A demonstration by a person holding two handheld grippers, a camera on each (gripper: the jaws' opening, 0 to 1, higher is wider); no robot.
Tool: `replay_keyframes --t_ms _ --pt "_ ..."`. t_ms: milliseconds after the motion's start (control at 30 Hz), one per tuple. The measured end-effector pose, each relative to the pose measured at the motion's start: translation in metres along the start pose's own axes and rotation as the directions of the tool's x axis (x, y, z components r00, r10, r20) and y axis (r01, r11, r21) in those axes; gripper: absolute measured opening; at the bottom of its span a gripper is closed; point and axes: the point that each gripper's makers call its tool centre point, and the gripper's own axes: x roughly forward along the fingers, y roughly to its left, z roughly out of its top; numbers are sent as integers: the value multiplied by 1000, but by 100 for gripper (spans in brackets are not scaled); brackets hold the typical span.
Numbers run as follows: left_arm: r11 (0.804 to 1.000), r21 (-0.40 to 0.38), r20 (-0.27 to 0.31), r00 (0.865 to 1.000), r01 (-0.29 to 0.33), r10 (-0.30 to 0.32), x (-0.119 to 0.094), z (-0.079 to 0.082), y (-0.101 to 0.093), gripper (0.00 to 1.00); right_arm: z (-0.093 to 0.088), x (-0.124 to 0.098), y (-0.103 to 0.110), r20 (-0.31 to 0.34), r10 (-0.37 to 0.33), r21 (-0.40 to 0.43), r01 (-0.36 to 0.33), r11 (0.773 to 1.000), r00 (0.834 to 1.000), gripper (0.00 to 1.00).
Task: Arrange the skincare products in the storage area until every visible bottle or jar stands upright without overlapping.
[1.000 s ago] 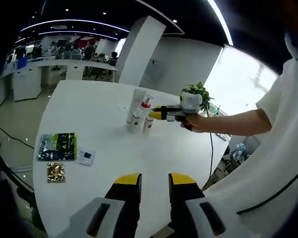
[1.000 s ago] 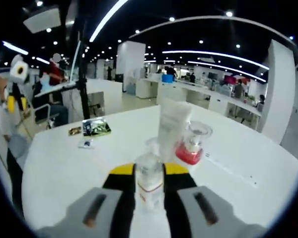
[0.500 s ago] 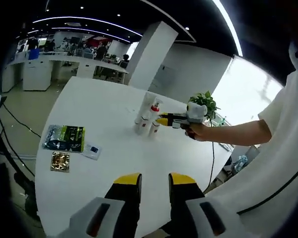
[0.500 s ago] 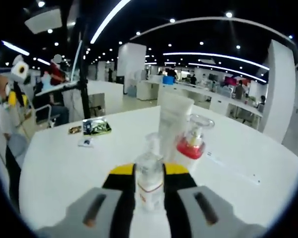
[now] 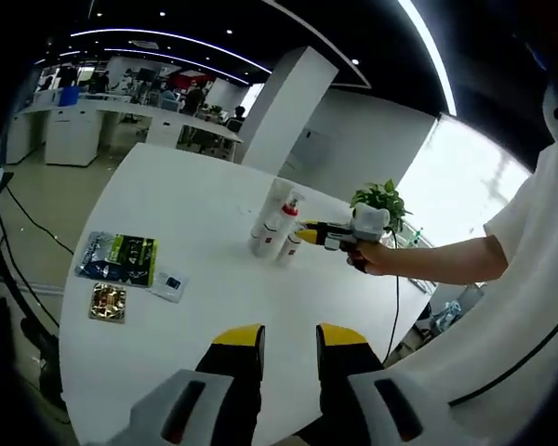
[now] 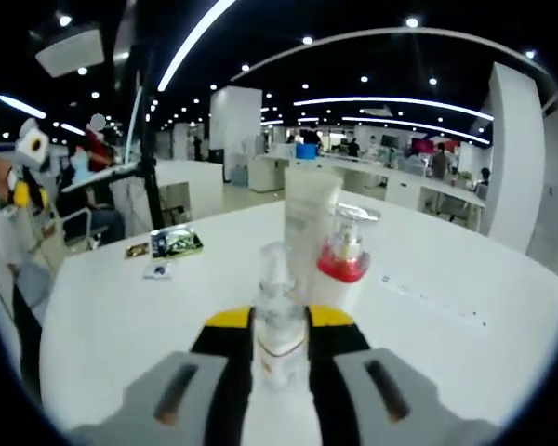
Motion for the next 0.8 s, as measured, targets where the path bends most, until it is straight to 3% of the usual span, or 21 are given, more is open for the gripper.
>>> replay_keyframes --t_ms 100,267,400,500,800 --pt "1000 -3 6 1000 0 0 0 2 0 22 -9 1 2 -60 -4 -18 3 1000 998 24" --pt "1000 -4 2 1000 1 -1 2 1 -2 22 -15 2 3 -77 -5 10 6 1000 997 27" --pt "1000 -10 -3 1000 -5 5 2 -3 -2 22 -35 5 -3 -154 -42 145 65 987 987 30" --pt "1000 -20 -2 1000 -13 13 2 -6 -2 22 -46 8 -3 -208 -49 182 88 979 977 30" --pt "999 -28 -5 999 -32 32 -1 -8 2 22 -52 17 -1 -228 -56 215 107 971 972 28"
